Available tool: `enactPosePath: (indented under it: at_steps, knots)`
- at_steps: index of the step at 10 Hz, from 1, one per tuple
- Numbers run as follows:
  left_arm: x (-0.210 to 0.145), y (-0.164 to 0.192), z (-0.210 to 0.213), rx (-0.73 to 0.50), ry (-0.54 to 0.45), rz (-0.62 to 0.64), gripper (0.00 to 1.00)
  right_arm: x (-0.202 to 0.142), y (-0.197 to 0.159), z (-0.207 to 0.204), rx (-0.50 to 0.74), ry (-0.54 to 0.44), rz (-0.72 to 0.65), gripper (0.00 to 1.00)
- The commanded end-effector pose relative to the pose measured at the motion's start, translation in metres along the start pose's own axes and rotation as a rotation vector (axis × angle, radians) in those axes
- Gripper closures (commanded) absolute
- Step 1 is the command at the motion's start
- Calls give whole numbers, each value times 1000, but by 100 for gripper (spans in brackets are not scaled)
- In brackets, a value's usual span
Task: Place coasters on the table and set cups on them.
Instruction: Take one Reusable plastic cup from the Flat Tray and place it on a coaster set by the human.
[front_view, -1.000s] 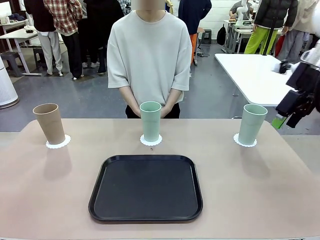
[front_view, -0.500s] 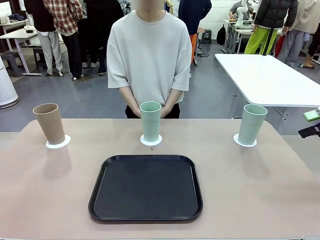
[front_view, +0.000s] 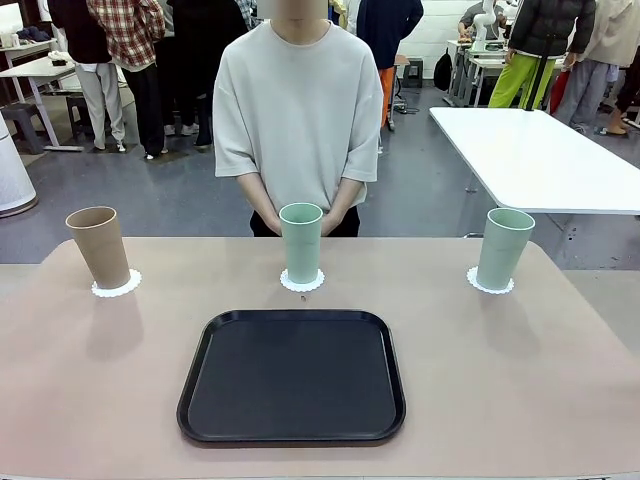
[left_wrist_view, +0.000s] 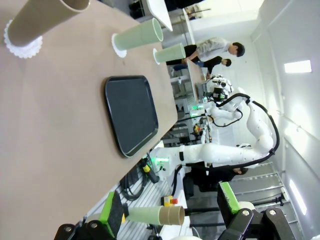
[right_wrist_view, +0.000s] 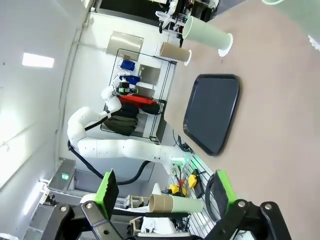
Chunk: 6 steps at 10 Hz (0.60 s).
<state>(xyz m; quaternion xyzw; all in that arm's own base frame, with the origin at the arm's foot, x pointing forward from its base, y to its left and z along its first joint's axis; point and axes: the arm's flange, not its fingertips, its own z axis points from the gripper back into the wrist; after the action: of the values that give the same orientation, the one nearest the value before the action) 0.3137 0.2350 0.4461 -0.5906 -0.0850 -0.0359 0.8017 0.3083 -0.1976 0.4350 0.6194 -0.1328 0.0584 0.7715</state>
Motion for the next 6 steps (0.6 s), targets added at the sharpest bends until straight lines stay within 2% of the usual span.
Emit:
enactPosePath:
  at_steps: [1, 2, 3, 4, 6]
  knots:
    - [-1, -2, 1, -14, -12, -10, 0, 7, 2, 10, -6, 43, 20, 0]
    - [-1, -2, 1, -14, -12, -10, 0, 8, 2, 9, -19, 70, 15, 0]
    - [-1, -2, 1, -14, -12, -10, 0, 15, 2, 0, -47, 150, 41, 0]
    - [-1, -2, 1, -14, -12, -10, 0, 6, 2, 7, -11, 21, -2, 0]
    - [-1, -2, 1, -14, -12, -10, 0, 6, 2, 7, -11, 21, -2, 0]
